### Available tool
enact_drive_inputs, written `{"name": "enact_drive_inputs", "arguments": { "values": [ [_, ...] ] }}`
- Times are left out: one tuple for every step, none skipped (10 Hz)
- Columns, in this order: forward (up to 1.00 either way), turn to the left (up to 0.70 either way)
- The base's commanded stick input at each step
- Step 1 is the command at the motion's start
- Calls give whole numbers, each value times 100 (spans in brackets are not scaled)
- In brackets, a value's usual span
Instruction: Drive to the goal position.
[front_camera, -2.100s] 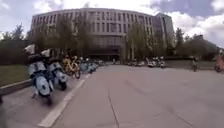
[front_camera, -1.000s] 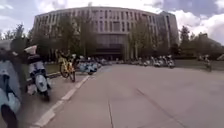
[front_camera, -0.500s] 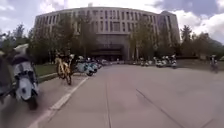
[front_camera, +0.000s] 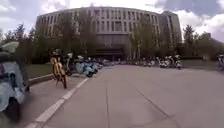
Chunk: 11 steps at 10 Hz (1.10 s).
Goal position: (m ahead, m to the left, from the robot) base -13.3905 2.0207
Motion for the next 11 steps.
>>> {"name": "enact_drive_inputs", "arguments": {
  "values": [
    [70,0],
    [70,0],
    [70,0],
    [70,0],
    [70,0],
    [70,0],
    [70,0],
    [70,0],
    [70,0],
    [70,0],
    [70,0]
  ]
}}
